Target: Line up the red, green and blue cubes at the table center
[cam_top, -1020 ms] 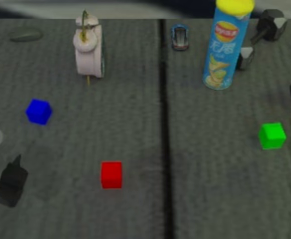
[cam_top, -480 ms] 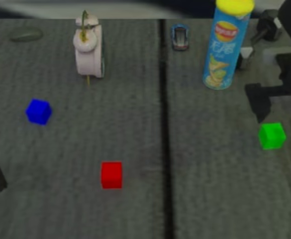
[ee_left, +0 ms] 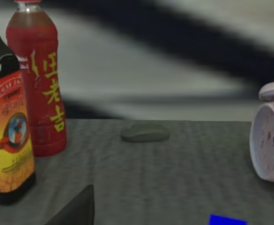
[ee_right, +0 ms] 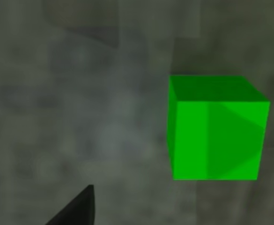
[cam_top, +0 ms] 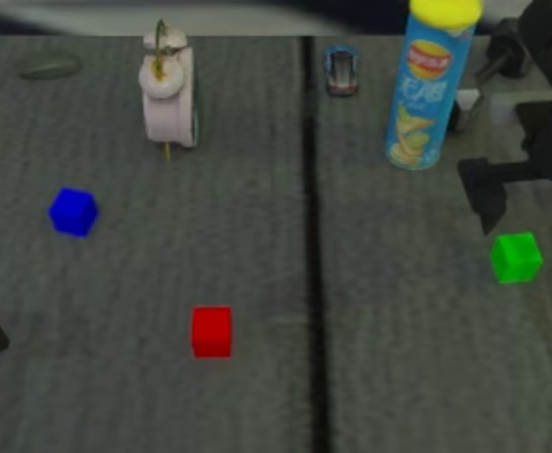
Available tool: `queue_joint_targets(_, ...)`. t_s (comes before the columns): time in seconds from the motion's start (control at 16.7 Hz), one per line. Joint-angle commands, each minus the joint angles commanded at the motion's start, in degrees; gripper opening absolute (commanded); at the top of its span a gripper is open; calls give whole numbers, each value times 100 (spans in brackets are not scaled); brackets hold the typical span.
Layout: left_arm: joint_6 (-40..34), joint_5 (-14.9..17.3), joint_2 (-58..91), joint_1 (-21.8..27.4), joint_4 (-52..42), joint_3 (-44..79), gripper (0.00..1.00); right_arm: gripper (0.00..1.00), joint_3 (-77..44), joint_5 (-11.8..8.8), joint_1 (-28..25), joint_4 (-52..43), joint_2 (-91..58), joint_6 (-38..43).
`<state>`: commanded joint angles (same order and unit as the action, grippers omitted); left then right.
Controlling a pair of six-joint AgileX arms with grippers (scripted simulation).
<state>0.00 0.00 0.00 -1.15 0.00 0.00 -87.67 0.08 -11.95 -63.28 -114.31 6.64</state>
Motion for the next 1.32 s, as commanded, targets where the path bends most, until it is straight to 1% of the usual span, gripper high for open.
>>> queue_joint_targets(0.12,0,0,0,0,0,0,100,100,154,1,-14,213,-83,-6)
queue_joint_targets(0.48,0,0,0,0,0,0,100,100,902,5,-35,1495,-575,22)
queue_joint_targets(0.78,0,0,0,0,0,0,100,100,969,5,-38,1591,-630,25)
queue_joint_targets(1.32,0,0,0,0,0,0,100,32,969,5,-38,1591,-630,25)
